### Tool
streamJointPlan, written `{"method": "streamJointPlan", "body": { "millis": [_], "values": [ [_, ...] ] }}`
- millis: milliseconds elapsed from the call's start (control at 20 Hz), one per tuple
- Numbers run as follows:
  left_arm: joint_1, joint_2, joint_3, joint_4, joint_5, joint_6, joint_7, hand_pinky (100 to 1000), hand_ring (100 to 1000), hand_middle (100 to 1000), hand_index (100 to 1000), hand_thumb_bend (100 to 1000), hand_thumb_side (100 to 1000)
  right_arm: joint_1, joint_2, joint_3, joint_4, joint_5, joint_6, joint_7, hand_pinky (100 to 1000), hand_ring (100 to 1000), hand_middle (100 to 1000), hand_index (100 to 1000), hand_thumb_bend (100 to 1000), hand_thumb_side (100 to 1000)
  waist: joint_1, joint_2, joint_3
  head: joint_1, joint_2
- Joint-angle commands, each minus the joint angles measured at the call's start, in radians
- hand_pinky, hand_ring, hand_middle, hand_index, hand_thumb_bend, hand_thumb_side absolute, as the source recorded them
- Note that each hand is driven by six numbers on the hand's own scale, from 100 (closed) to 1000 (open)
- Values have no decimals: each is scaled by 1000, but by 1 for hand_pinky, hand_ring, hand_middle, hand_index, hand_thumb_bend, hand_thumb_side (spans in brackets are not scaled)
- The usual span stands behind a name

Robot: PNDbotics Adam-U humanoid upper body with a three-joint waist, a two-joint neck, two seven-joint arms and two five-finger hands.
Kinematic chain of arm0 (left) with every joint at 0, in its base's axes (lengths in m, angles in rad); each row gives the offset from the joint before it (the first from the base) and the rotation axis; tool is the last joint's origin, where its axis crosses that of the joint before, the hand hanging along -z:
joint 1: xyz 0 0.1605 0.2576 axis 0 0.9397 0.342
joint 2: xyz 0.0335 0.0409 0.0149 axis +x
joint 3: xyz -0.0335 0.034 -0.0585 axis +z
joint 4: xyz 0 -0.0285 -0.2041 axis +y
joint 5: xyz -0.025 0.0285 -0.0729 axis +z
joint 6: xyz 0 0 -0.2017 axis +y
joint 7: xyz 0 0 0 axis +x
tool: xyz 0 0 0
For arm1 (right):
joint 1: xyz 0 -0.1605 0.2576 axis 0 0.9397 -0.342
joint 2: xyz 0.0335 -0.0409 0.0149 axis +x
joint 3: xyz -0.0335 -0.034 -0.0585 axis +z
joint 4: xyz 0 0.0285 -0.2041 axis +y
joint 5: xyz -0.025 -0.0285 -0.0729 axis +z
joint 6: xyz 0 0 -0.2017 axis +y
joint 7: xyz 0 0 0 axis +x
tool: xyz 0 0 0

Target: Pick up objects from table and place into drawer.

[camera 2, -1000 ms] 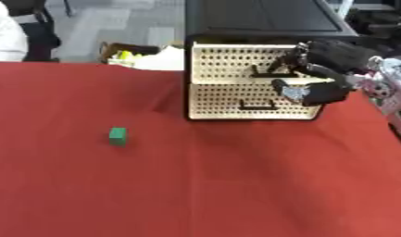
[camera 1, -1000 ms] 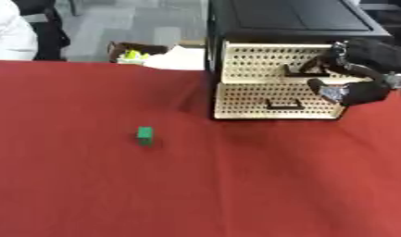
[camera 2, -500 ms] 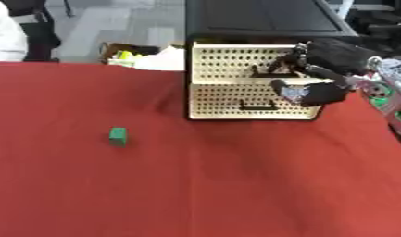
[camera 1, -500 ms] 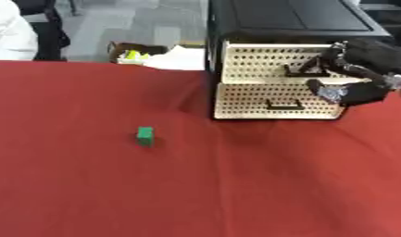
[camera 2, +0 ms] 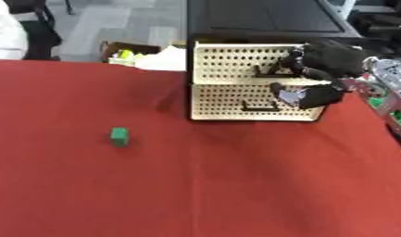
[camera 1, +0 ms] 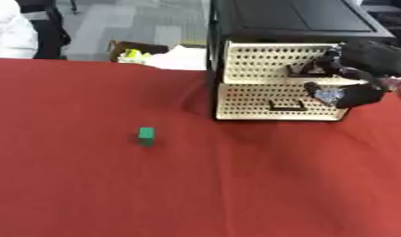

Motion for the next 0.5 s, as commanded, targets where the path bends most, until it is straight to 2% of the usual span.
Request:
{"method": "streamJointPlan", "body": {
  "millis": [50, 250, 500],
  "values": [
    [-12, 7, 6, -18, -1, -1, 0, 573, 613, 706, 760, 100, 933, -7, -22, 8, 11, 14, -13, 23, 100, 100, 100, 542, 100, 1000, 2, -10, 4, -5, -6],
    [-12, 7, 6, -18, -2, 1, 0, 574, 613, 706, 760, 100, 935, -6, -22, 7, 3, 0, -15, 27, 100, 100, 100, 510, 100, 1000, 1, -12, -2, -4, 0],
    [-8, 6, 6, -18, -1, 5, 1, 575, 614, 706, 761, 100, 934, 5, -23, 10, -8, -22, -10, 27, 100, 100, 100, 512, 100, 1000, 3, -22, -8, -2, 8]
  ]
}}
